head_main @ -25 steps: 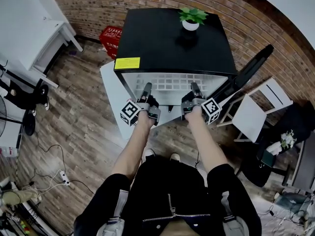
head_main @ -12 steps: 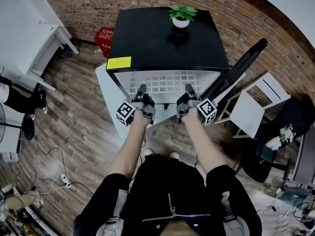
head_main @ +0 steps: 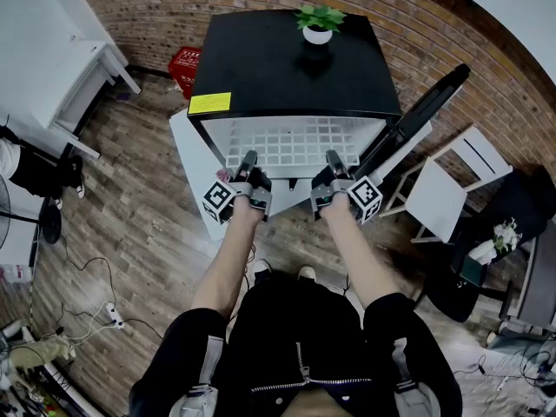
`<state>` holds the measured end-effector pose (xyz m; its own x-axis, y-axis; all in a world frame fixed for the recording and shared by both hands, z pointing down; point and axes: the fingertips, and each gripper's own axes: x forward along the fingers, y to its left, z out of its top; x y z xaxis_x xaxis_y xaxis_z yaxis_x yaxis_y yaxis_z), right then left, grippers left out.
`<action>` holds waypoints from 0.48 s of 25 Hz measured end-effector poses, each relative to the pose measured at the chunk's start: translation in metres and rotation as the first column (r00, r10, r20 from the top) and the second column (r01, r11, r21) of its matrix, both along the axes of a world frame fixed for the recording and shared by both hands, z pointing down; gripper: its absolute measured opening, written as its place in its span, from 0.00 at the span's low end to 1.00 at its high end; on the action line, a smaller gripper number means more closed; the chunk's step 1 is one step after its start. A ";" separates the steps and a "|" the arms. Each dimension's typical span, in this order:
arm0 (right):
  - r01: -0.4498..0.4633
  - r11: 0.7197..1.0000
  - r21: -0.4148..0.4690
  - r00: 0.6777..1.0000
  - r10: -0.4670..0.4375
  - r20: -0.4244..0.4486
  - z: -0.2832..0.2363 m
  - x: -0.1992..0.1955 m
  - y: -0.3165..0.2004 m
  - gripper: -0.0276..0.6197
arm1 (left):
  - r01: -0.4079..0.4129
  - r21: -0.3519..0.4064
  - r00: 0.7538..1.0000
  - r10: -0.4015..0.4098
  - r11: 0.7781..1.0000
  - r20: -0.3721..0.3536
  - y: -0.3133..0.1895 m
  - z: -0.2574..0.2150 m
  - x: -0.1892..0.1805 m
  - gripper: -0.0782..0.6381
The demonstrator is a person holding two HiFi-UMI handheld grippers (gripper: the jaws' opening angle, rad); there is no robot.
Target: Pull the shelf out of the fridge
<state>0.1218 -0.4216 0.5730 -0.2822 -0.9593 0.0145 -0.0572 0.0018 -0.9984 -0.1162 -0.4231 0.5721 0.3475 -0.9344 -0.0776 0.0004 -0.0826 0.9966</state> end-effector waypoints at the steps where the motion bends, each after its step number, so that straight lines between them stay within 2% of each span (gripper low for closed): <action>1: 0.003 1.000 0.003 1.000 -0.003 0.000 -0.001 -0.001 0.002 0.09 | -0.003 0.000 1.000 0.003 1.000 0.000 0.002 0.000 0.000 0.17; 12: 0.020 1.000 0.011 1.000 -0.020 -0.009 -0.003 0.000 0.015 0.09 | -0.007 -0.009 1.000 0.007 1.000 -0.004 0.016 -0.003 0.001 0.17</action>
